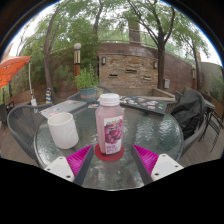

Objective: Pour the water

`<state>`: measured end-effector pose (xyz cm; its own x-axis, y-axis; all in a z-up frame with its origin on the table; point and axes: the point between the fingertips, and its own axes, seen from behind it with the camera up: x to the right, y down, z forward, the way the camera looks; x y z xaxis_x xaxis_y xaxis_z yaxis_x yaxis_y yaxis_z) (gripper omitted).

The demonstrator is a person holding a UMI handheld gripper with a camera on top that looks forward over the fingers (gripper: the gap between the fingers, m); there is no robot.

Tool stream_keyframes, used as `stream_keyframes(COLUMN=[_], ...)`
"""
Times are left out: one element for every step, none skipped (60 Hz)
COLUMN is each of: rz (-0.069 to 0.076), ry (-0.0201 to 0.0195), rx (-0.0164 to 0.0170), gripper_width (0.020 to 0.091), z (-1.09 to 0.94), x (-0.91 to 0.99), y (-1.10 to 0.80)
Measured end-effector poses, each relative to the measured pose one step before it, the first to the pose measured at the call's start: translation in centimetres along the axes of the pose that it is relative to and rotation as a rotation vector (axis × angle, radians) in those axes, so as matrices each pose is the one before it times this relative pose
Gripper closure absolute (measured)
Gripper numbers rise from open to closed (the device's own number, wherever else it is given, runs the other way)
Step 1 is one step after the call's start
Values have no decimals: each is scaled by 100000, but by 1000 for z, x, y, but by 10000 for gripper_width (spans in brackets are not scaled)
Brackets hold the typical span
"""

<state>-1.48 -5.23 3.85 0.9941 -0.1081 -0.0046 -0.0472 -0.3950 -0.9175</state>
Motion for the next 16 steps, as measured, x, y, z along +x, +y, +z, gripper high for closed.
stream_keyframes(rz=[237,276,232,183,154,104,31,127,229,166,230,297,396,397,239,170], ry=[386,-8,3,-227,-423,-708,-779,-1258,-1254,-1016,-1193,-1102,-957,-773,-701,-929], rx=[761,660,684,768,786,809,658,383,301,351,247,259,231,178,275,191], gripper_width=[268,266,267,266,265,266,264,267,266,266,268,272,276,280,282,282], z=[-654,-503,-501,-470,-431,-384,-445,-337,-311,-220,-251,-179,-138,-141,-48,-78], x=[-97,-51,-73,-117,-153,-194,-188,-175,-214,-403,-136,-93,-37,27,-116,35], y=[-126,-36,-40,-85,-75,-88,-130,-46,9,37,-43,-50,-51,-49,-5,-64])
